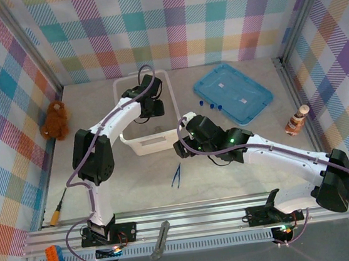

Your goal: Organize the chemistry lab equipment

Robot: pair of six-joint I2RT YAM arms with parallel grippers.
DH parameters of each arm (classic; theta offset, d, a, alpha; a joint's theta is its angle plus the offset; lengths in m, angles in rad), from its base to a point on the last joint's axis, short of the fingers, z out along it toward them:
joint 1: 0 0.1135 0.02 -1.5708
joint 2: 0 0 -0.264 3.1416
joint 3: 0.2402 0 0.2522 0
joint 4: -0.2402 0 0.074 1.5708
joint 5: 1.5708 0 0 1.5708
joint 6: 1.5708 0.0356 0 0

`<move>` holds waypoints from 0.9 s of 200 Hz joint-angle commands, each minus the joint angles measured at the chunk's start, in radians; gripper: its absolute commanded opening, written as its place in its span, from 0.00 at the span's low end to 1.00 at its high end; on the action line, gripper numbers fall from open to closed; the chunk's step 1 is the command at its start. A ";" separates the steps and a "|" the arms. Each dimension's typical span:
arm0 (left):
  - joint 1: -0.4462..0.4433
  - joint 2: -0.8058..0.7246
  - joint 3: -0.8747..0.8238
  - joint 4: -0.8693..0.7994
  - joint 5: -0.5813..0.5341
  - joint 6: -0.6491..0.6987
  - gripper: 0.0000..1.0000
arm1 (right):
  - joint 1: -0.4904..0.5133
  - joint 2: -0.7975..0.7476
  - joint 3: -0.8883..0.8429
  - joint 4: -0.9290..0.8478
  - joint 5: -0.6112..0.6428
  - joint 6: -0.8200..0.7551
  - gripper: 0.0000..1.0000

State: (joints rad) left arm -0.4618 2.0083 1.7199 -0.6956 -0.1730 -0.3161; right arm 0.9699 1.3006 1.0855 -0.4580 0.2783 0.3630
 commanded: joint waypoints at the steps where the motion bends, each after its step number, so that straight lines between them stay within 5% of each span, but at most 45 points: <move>1: 0.020 0.026 0.038 0.021 -0.003 0.027 0.48 | 0.005 0.015 0.010 -0.001 -0.009 0.018 0.73; 180: 0.026 0.157 0.178 -0.119 0.041 0.078 0.48 | 0.005 0.022 0.013 0.008 -0.008 0.026 0.73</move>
State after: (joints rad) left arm -0.4461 2.1426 1.8565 -0.7647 -0.1455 -0.2630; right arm 0.9699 1.3140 1.0863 -0.4580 0.2756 0.3706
